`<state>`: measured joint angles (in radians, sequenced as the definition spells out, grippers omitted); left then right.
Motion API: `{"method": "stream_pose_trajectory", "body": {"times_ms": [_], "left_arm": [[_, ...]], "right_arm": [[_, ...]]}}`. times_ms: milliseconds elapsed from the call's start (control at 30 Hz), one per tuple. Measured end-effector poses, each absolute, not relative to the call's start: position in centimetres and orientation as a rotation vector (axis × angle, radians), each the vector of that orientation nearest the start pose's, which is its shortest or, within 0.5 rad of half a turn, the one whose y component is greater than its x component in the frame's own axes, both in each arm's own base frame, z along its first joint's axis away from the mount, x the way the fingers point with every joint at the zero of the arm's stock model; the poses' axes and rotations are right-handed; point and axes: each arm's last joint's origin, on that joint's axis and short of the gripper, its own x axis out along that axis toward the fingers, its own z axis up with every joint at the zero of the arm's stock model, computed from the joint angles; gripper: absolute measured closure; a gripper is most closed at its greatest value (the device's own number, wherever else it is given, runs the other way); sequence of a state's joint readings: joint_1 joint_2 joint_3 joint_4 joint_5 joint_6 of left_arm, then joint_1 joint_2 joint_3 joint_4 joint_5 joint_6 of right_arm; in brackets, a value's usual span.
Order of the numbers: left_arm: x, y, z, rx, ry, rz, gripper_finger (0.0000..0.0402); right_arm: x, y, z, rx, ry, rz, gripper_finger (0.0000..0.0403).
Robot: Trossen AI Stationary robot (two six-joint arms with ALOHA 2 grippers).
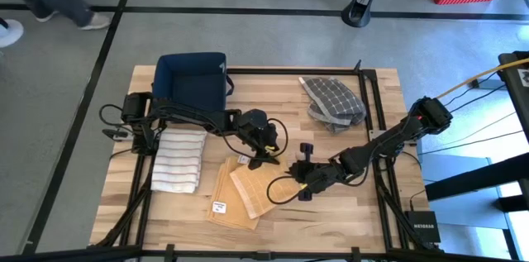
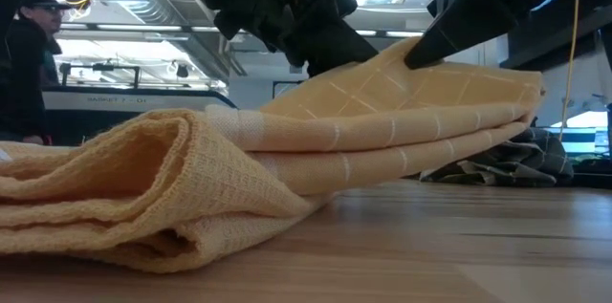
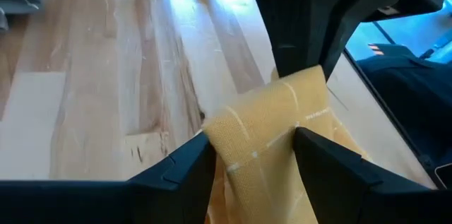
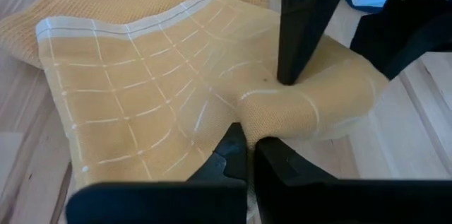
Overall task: Fold towel
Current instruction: Stack the orange pattern towel on top of the orange towel
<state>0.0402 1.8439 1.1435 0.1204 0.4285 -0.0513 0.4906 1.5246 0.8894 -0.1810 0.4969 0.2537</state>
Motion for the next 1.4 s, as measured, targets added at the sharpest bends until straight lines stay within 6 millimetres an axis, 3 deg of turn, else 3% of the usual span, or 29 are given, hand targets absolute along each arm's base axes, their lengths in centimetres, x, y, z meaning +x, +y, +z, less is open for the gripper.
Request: {"method": "stream_pose_trajectory", "body": {"times_ms": [167,333,500,667,933,1067,1400], "left_arm": [[39.3,1.5,20.0,-0.234,0.585,-0.320,0.0219],[38.3,2.7,22.2,-0.312,0.569,-0.266,0.0219],[38.0,1.8,23.9,-0.292,0.501,-0.312,0.0219],[38.5,1.5,22.9,-0.274,0.513,-0.315,0.0195],[38.5,4.2,22.3,-0.308,0.514,-0.220,0.0120],[38.8,3.2,20.5,-0.379,0.581,-0.353,0.0112],[39.4,1.5,20.1,-0.342,0.552,-0.432,0.0112]], "right_arm": [[27.5,13.2,20.2,-0.138,0.713,-0.079,0.0396],[27.5,13.2,20.2,-0.133,0.719,-0.065,0.0398],[27.5,13.3,20.2,-0.132,0.716,-0.062,0.0395],[27.5,13.3,20.2,-0.144,0.714,-0.057,0.0398],[27.5,13.2,20.2,-0.151,0.713,-0.054,0.0398],[27.5,13.3,20.2,-0.153,0.714,-0.053,0.0396],[27.5,13.2,20.2,-0.154,0.713,-0.054,0.0395]]}}
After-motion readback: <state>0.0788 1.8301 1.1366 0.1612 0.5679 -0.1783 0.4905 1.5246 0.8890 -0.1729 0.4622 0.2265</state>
